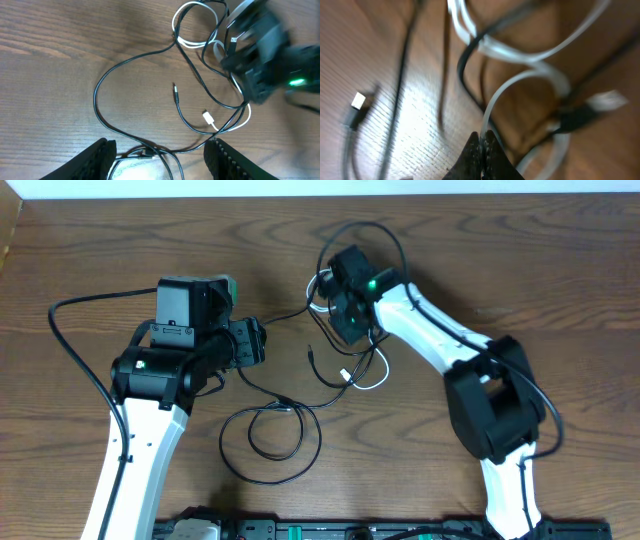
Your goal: Untangle cables
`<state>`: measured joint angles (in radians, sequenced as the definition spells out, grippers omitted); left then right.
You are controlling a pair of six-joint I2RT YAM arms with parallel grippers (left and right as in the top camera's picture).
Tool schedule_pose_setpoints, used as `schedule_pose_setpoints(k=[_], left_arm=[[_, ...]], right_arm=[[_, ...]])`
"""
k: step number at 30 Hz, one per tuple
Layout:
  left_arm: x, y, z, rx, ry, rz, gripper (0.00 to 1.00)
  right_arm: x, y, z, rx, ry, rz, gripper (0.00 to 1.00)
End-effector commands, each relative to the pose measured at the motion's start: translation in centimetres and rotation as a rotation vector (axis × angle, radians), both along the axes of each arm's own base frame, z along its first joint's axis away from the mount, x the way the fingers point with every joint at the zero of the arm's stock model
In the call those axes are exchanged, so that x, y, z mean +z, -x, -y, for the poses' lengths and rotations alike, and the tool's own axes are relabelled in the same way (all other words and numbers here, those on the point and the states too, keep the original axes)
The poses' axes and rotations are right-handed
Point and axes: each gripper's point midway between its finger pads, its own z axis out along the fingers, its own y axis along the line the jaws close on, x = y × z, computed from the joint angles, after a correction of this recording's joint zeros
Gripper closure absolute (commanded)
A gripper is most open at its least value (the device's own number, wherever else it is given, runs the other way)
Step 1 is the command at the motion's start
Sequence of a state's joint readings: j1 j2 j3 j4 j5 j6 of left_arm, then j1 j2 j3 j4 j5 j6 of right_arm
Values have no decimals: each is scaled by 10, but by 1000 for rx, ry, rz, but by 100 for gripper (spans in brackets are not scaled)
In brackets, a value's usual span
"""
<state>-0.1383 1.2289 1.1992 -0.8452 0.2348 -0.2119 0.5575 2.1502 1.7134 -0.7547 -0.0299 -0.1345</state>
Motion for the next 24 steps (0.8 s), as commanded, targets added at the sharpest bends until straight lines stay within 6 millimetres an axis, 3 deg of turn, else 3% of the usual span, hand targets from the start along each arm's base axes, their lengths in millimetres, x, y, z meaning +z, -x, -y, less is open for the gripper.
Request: schedule_pose_setpoints(k=[1,2,6,13,16,19,21,24], left_arm=[[1,0,0,-8,1,3,38],[1,0,0,-8,2,3,38],[1,0,0,-8,1,3,38],[1,0,0,-8,1,3,38],[1,0,0,-8,2,3,38],[1,0,0,-8,2,2,38],[1,0,0,-8,2,1,38],[1,0,0,-8,2,1,38]], right_arm=[[124,-27,-2,-51,-105,262,99],[156,-29,0,-62,-129,328,99],[229,-27,11,-93,-184,474,99],[318,-4,25,-104,-299,644,99],[342,4,33,-109,-325,694,99],[332,7,37,-112,-299,658,99],[310,7,41,-115,-255,595,99],[248,10,45,-116,-141,420,94]])
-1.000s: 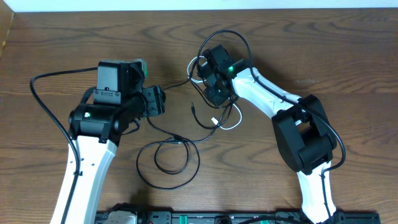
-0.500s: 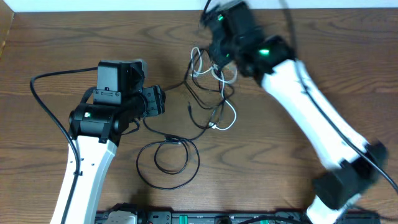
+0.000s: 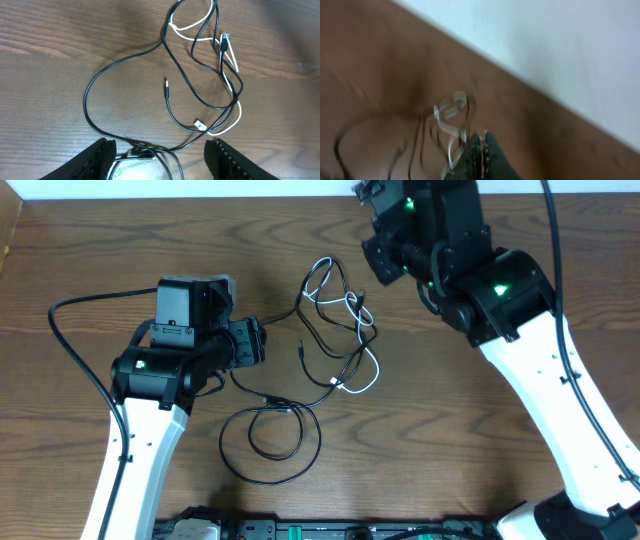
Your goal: Untangle cables
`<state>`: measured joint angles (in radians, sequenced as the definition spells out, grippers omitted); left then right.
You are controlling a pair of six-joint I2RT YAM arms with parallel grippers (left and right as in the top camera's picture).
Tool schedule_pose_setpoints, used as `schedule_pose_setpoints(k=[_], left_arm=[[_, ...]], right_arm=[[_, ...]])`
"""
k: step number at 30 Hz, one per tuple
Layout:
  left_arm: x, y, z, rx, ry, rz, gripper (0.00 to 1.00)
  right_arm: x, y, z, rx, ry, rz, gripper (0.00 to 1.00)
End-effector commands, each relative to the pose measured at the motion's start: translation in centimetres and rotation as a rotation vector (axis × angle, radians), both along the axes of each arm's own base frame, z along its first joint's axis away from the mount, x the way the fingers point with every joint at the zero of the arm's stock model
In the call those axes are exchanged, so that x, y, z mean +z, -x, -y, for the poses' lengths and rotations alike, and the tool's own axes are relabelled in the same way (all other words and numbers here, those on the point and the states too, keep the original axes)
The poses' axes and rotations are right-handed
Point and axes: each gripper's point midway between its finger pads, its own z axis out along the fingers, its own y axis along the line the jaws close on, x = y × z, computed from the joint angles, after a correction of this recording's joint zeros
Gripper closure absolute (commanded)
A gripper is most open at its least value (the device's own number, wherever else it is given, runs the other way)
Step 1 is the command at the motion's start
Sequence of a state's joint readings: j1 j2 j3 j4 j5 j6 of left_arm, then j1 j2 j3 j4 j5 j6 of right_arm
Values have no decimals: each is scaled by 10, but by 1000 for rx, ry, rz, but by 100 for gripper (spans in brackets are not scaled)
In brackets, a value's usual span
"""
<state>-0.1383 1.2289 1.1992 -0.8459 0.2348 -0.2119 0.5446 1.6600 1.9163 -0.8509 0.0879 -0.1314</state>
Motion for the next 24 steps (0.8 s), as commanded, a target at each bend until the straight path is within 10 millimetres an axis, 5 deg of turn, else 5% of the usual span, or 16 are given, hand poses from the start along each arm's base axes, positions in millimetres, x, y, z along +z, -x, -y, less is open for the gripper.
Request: schedule_pose_setpoints(k=[1,4,5,7,10,19,24], left_arm=[[1,0,0,-8,2,2,38],[1,0,0,-8,2,2,33],[1,0,0,-8,2,2,32],[1,0,0,-8,2,2,31],[1,0,0,-20,-6,6,29],[-5,-8,1,-68,-40,17,29],[-22,-14,2,-69,-43,-36,29]], right_arm=[[-75,-5,5,-34,111,-201,88],[-129,-3,6,-35,201,-344,59],[-151,-4,6,-25,241,-393,40],[-177,-6,3,7,295,-437,24],[-210,-11,-1,48,355,-481,14],[-281,-26,-6,54,404,-563,16],[-300,-31,-16,72,380,-574,38]])
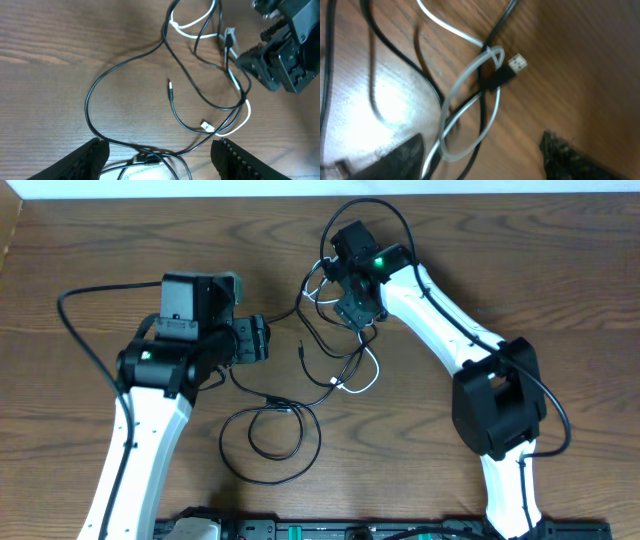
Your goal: Untangle cables
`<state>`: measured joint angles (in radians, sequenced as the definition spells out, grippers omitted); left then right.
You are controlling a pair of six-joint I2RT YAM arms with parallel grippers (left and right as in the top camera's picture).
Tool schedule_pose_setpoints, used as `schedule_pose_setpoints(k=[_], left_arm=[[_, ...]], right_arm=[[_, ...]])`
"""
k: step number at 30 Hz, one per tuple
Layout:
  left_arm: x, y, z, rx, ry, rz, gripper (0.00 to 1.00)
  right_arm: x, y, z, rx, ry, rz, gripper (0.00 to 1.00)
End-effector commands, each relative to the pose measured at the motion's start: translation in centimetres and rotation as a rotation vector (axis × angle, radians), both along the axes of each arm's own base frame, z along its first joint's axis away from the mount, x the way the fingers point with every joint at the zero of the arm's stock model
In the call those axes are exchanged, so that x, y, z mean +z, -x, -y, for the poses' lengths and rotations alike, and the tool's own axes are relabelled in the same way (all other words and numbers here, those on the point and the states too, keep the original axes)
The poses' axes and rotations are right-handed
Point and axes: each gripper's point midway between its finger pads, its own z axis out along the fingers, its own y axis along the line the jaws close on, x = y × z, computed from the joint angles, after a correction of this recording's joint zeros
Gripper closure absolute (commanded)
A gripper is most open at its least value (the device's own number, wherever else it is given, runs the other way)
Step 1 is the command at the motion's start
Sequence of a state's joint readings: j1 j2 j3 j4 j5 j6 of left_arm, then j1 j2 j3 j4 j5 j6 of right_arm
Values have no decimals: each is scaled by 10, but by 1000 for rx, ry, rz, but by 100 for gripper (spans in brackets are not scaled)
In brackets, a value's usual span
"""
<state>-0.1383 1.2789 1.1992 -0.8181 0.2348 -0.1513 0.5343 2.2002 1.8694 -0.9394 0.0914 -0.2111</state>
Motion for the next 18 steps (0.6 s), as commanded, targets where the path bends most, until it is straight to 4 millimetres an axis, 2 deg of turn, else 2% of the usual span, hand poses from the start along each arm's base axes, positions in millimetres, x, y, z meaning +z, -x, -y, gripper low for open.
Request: schedule_pose_setpoints(k=[1,4,15,17,18], left_arm=[[-14,-4,1,-17,-9,-41,29],[-20,-6,1,-17,-11,-60,29],[-22,-4,1,-17,-12,-70,29],[-22,-4,1,-17,-13,-74,29],[-22,-3,1,-17,-12,-75,29]], right_arm=[[-13,-2,-7,16,-30,-24,44],[-18,-2,-14,24,-59,-34,54],[-37,-5,-24,13,-101,-58,51],[-42,-5,-25,9,-104,-66,53],[-44,-4,-25,9,-102,-69,59]])
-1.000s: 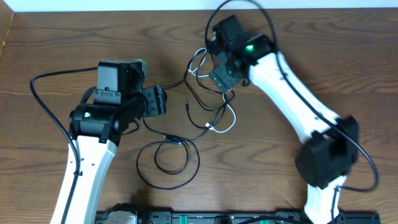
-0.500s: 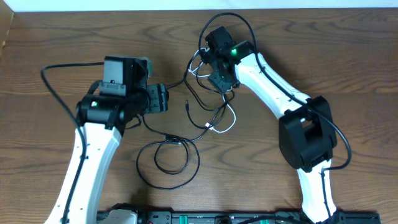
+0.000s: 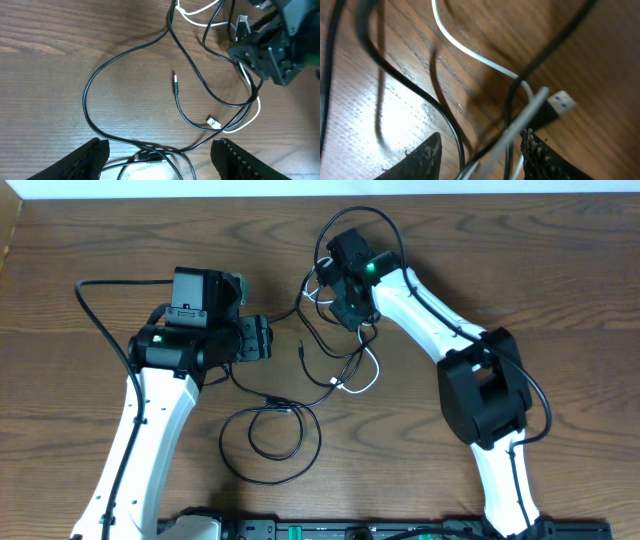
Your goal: Untangle cables
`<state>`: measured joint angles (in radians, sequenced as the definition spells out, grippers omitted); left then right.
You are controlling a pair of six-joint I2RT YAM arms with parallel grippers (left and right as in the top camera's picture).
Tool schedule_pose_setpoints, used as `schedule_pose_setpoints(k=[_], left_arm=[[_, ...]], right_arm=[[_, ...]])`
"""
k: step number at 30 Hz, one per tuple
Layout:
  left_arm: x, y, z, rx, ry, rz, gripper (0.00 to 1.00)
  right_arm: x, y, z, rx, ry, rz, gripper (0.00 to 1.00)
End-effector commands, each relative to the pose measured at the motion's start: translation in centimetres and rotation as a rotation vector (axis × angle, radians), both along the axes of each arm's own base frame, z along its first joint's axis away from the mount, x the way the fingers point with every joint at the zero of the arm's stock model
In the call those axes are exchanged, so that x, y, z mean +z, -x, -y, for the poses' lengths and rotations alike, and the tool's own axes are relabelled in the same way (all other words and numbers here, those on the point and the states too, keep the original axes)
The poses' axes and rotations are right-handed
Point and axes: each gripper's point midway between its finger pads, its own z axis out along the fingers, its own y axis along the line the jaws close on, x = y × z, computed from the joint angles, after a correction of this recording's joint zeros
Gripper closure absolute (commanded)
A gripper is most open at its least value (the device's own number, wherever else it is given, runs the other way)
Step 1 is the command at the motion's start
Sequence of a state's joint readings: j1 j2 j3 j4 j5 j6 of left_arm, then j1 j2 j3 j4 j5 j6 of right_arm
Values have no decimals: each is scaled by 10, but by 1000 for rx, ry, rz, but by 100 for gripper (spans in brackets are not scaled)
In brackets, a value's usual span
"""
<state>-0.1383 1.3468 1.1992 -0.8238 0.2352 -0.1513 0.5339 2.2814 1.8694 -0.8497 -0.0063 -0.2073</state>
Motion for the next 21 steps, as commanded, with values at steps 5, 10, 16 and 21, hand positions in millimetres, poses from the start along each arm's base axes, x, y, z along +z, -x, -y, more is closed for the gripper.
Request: schedule_pose_setpoints(k=[5,10,16,21], left_arm=[[0,1,1,-21,4,-2,29],[0,1,1,-21,3,-2,29],[0,1,1,-21,3,-2,29],[0,1,1,-21,4,-2,29]], right_arm=[[-11,2,-2,-30,-18,-34,99],[6,3,0,-56,-27,-32,99],[78,-1,-1,-56,-83,58,99],[134,-1,-1,-53,-145,157,99]])
